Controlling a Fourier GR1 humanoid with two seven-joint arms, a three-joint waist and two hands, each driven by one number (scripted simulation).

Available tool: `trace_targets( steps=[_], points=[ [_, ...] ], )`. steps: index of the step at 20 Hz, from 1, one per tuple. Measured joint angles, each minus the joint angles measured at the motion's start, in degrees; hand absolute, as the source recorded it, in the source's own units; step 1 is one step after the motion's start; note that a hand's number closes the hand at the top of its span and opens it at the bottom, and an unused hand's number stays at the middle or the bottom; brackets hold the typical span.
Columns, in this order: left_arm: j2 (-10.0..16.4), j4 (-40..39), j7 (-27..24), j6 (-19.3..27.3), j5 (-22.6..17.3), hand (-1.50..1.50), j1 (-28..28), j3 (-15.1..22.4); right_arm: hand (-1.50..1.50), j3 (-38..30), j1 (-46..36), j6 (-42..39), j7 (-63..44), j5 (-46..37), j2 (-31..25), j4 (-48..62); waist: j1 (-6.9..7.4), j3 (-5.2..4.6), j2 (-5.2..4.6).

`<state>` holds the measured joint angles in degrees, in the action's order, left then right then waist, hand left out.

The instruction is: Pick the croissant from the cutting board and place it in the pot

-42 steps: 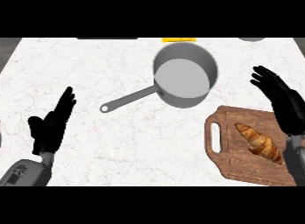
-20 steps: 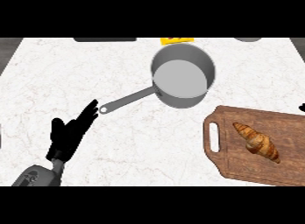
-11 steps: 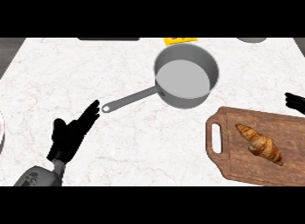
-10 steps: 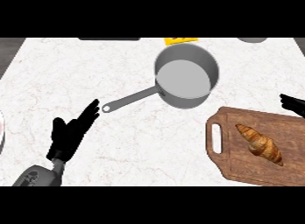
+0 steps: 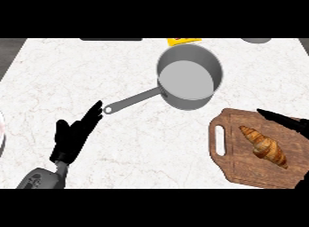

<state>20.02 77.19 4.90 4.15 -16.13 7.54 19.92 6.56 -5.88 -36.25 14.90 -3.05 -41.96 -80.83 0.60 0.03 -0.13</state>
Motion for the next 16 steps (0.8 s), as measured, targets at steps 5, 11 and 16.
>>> trace_targets(
  steps=[5, 11, 16],
  points=[
    [-0.6, -0.9, -0.5, -2.2, 1.3, 0.00, -0.8, -2.2, -1.50, -0.9, -3.3, 1.8, 8.7, -7.5, 2.6, 9.8, -0.18, 0.01, 0.03],
    [-2.7, -2.3, -0.5, -2.8, 3.6, 0.00, -0.1, -3.7, -1.50, -2.7, -7.8, 1.7, 14.8, -10.5, 3.2, 20.1, -0.26, 0.00, 0.01],
    [-3.4, -2.2, 0.1, -3.0, 4.2, 0.00, 0.3, -4.1, -1.50, -2.3, -8.0, 0.3, 15.9, -7.4, 4.3, 23.7, -0.17, 0.02, 0.02]
  ],
)
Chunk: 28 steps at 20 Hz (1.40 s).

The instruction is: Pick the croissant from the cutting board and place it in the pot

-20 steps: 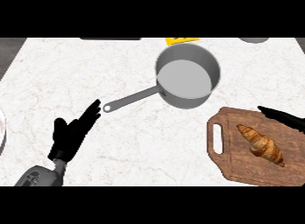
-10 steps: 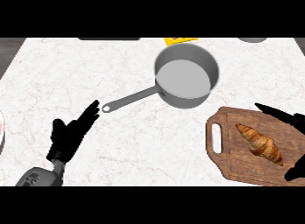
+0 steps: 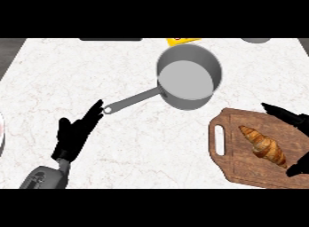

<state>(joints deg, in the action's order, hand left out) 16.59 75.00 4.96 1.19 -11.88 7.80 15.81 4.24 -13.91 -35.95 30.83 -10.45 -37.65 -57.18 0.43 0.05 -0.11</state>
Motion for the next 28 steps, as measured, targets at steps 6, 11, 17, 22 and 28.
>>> trace_targets(
  steps=[6, 11, 17, 22, 28],
  points=[
    [-0.4, 1.8, 0.7, -0.2, 0.6, 0.00, -0.9, 0.2, -1.50, 1.4, -0.7, -0.8, 0.1, 3.6, 2.8, 4.8, 0.31, 0.04, -0.06],
    [-0.4, 2.8, 1.7, -0.8, 0.6, 0.00, -1.1, -0.6, -1.50, 2.5, -2.7, -1.4, -0.3, 4.8, 4.6, 10.1, 0.41, 0.00, -0.04],
    [-0.4, 3.0, 1.8, -1.6, 0.8, 0.00, -1.6, -1.5, 1.50, 4.1, -4.8, 0.1, 1.8, 4.9, 6.7, 14.4, 0.57, -0.39, 0.24],
    [-0.8, 3.3, 2.1, -1.7, 1.4, 0.00, -1.1, -1.4, 1.50, 7.2, -4.6, 5.4, 8.6, 1.2, 6.6, 15.5, 0.63, -0.72, 0.32],
    [-0.9, 3.4, 2.3, -2.1, 1.5, 0.00, -1.4, -1.6, 1.50, 7.8, -4.8, 6.6, 11.2, 3.4, 7.6, 17.9, 0.96, -1.05, 0.46]
  ],
)
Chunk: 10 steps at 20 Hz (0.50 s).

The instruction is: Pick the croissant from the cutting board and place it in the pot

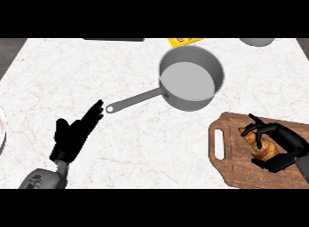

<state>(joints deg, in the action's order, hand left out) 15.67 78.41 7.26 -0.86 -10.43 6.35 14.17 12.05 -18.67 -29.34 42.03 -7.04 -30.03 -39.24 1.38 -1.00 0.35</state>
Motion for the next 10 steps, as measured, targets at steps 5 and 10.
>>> trace_targets(
  steps=[5, 10],
  points=[
    [-0.3, -0.4, -0.3, 0.6, 0.6, 0.00, -0.6, -0.2, 1.50, -3.1, 2.1, 7.1, 1.0, 4.0, 4.2, -0.3, -1.06, -0.18, 0.45],
    [0.1, -0.5, -0.7, 1.8, 0.3, 0.00, -2.7, -1.6, 1.50, -11.6, 6.6, 20.1, 1.8, 10.8, 12.0, -2.1, -3.90, -0.88, 1.84]
  ],
)
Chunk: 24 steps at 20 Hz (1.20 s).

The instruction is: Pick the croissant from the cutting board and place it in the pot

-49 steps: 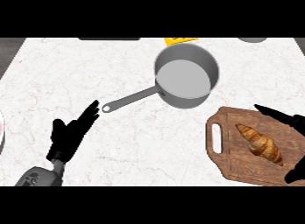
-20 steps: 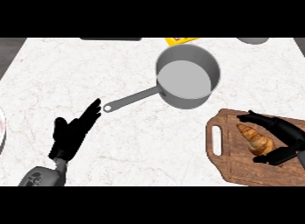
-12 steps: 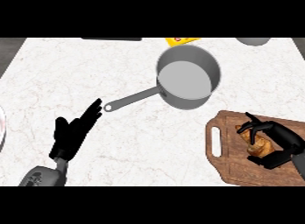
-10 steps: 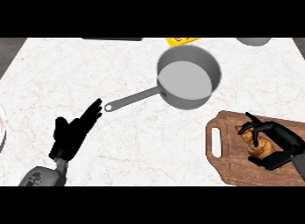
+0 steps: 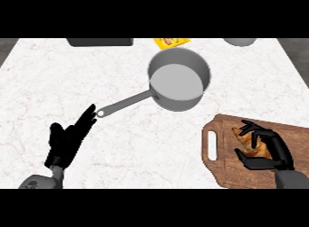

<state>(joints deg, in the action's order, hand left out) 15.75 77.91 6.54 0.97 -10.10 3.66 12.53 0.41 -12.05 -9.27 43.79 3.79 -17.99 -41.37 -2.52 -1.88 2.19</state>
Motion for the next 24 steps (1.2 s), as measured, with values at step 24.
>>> trace_targets(
  steps=[24],
  points=[
    [0.1, 1.2, 0.2, -1.3, 0.3, 0.00, -0.4, 0.4, 1.50, 12.7, 22.7, 55.5, -25.7, -28.5, 16.8, -39.8, 0.92, 0.95, -1.51]
  ],
)
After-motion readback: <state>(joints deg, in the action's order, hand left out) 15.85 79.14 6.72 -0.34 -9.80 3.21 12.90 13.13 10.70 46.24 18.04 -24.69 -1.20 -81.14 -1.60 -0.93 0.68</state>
